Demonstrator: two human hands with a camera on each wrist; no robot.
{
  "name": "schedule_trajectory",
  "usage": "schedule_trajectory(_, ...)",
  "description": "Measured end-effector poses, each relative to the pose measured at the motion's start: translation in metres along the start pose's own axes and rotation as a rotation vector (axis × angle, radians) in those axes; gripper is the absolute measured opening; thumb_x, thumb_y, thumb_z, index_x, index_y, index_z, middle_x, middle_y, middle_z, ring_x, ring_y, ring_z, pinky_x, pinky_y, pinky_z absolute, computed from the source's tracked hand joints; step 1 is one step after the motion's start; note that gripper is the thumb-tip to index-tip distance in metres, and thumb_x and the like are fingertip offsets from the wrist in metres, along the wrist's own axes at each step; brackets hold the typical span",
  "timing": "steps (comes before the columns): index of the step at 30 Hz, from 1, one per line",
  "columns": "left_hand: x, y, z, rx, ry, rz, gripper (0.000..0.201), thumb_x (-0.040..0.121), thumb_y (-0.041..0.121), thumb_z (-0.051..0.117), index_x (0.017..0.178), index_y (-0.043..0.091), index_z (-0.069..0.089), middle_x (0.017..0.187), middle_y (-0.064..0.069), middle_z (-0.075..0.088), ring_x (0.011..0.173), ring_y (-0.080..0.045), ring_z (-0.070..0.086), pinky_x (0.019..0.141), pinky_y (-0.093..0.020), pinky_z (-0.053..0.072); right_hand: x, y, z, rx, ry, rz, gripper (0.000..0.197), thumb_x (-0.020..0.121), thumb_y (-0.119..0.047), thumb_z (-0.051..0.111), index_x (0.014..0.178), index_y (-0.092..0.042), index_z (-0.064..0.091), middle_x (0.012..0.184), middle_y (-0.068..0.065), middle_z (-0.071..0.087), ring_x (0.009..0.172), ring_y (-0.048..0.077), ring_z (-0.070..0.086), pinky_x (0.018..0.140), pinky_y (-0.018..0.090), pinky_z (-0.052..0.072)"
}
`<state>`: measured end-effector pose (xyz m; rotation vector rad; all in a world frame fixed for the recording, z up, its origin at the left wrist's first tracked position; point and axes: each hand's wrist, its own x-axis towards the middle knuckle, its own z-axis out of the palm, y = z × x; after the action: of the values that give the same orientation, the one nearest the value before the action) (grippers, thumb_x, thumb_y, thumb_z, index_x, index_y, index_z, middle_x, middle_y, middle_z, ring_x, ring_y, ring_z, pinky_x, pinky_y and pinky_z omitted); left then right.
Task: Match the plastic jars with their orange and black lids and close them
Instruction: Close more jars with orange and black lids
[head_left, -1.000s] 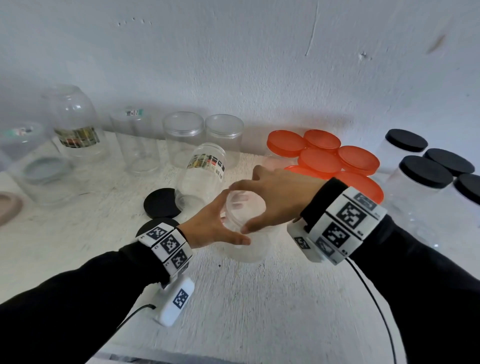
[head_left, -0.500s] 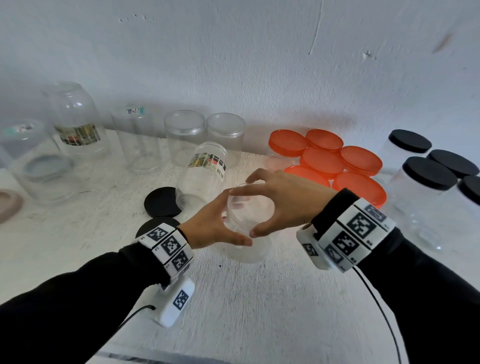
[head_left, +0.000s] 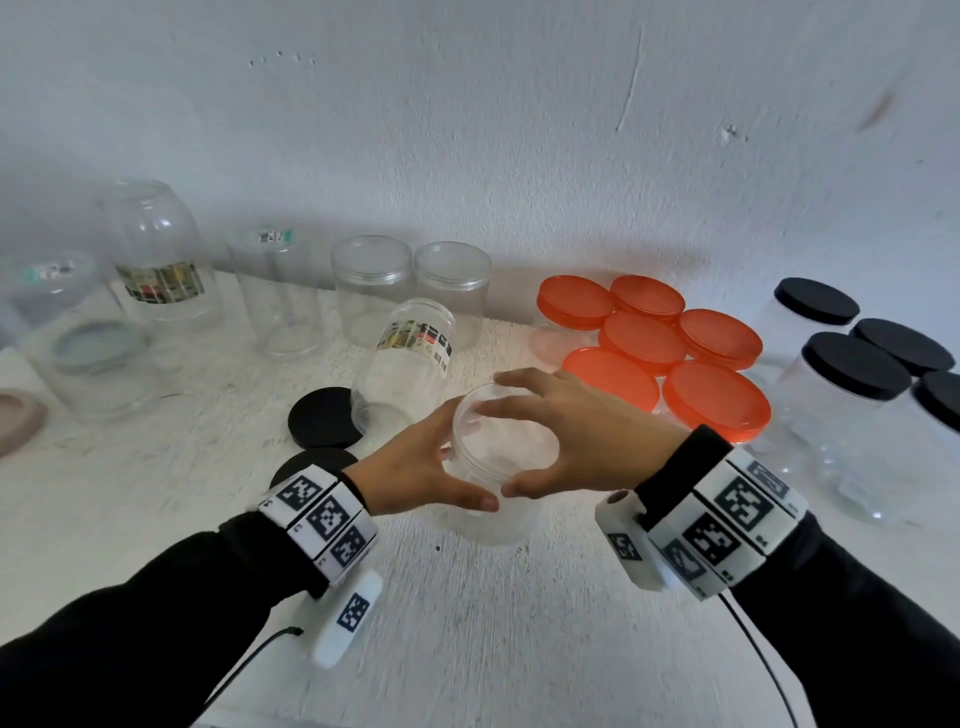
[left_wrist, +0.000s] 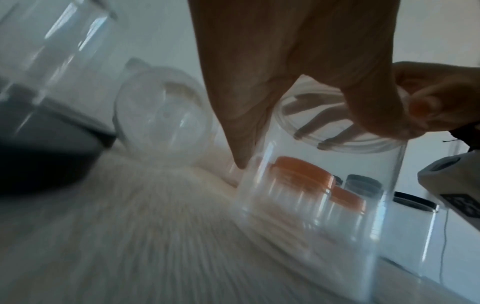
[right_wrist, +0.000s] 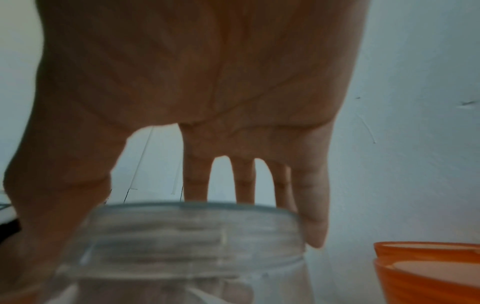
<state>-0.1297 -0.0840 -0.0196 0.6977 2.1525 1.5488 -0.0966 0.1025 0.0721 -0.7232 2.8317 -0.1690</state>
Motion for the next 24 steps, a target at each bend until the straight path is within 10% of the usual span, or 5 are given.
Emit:
schedule_trajectory(4, -0.010, 0.016, -0.024, 0.227, 0.011, -0.053, 0.079, 0.058, 0.033, 0.085, 0.128, 0.031, 0.048, 0.124, 0.017, 0.053, 0.116, 0.004, 0.047, 0.097, -0.019, 0.039, -0.006, -0.002, 0.003, -0.041, 0.036, -0.007, 0.073, 0.076, -0.056, 0.064, 0.140, -0.044, 0.031, 0.153, -0.007, 0.014, 0.138, 0.017, 0.012, 0.108, 0.039, 0.030)
schedule_trajectory(10, -0.016, 0.032, -0.059, 0.393, 0.489, 0.140, 0.019, 0.078, 0.019, 0.071, 0.097, 0.017, 0.067, 0.092, 0.012, 0.063, 0.080, 0.005, 0.059, 0.066, -0.010, 0.045, -0.004, -0.005, 0.015, -0.113, 0.204, 0.041, 0.055, 0.090, -0.043, 0.054, 0.141, -0.030, 0.038, 0.140, 0.000, 0.035, 0.127, 0.018, 0.032, 0.083, 0.034, 0.047)
schedule_trajectory(15, 0.012, 0.011, -0.067, 0.579, 0.564, 0.116, 0.046, 0.081, 0.026, 0.069, 0.123, 0.015, 0.054, 0.127, -0.001, 0.048, 0.118, -0.018, 0.042, 0.094, -0.025, 0.032, 0.027, 0.005, 0.029, 0.001, 0.390, 0.072, 0.046, 0.080, -0.021, 0.070, 0.124, -0.011, 0.060, 0.124, 0.018, 0.057, 0.116, 0.038, 0.053, 0.075, 0.049, 0.053)
schedule_trajectory(24, 0.027, -0.006, -0.067, 0.612, 0.387, -0.109, 0.083, 0.078, 0.035, 0.070, 0.145, 0.021, 0.023, 0.155, 0.002, 0.011, 0.141, -0.020, 0.013, 0.114, -0.034, 0.014, 0.080, 0.016, 0.021, 0.016, 0.356, 0.217, 0.049, 0.097, -0.027, 0.044, 0.144, -0.018, 0.032, 0.152, 0.008, 0.028, 0.141, 0.020, 0.020, 0.110, 0.034, 0.024)
